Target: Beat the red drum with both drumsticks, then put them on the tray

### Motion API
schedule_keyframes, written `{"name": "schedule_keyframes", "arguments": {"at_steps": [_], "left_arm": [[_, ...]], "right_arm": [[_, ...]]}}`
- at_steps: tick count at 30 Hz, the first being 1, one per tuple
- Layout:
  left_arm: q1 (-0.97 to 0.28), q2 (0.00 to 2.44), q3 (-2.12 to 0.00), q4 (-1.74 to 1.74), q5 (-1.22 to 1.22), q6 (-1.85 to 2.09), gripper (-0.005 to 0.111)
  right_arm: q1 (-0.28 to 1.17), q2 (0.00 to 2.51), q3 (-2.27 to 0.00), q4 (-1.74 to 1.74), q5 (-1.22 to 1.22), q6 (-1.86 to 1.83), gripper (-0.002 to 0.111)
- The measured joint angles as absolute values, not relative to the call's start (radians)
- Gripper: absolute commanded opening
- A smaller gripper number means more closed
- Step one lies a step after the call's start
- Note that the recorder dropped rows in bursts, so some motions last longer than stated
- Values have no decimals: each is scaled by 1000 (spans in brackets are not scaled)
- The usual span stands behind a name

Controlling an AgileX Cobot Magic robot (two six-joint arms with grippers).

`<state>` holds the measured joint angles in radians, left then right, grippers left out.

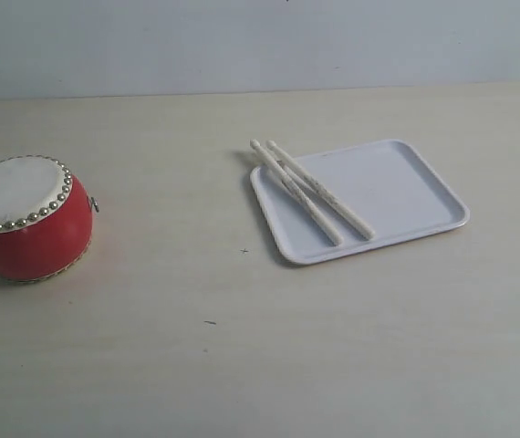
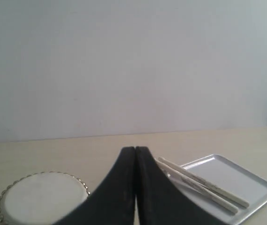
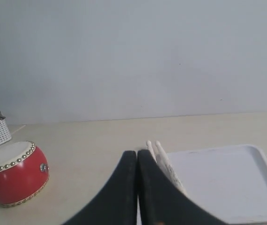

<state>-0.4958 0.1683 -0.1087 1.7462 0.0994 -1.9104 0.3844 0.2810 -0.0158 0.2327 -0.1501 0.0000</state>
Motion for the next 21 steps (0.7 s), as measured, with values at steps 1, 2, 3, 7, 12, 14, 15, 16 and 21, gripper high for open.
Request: {"name": "schedule_keyframes", "arguments": {"at_steps": [1, 2, 3, 7, 12, 14, 15, 16, 21], "left_arm": [[-496, 128, -81, 1746, 101, -1910, 0], [-496, 112, -71, 1746, 103, -1909, 0], [-496, 91, -59, 1746, 103, -1909, 0], [-496, 24, -13, 1746, 107, -1907, 0], [-496, 6, -4, 1746, 89, -1907, 0], [-496, 6, -4, 1746, 84, -1893, 0], [-496, 6, -4, 1746, 84, -1887, 0], [-496, 6, -4, 1746, 77, -1881, 0], [-496, 6, -4, 1746, 35, -1872, 0]], "right_arm": [[384, 246, -5, 233, -152, 0, 0], [384, 227, -5, 233, -150, 0, 0], [384, 208, -5, 233, -148, 0, 0], [384, 152, -5, 233, -124, 0, 0], [384, 121, -5, 233, -95, 0, 0], [384, 121, -5, 233, -69, 0, 0], [384, 121, -5, 233, -52, 0, 0], [384, 119, -5, 233, -35, 0, 0], [384, 118, -5, 233, 55, 0, 0]]}}
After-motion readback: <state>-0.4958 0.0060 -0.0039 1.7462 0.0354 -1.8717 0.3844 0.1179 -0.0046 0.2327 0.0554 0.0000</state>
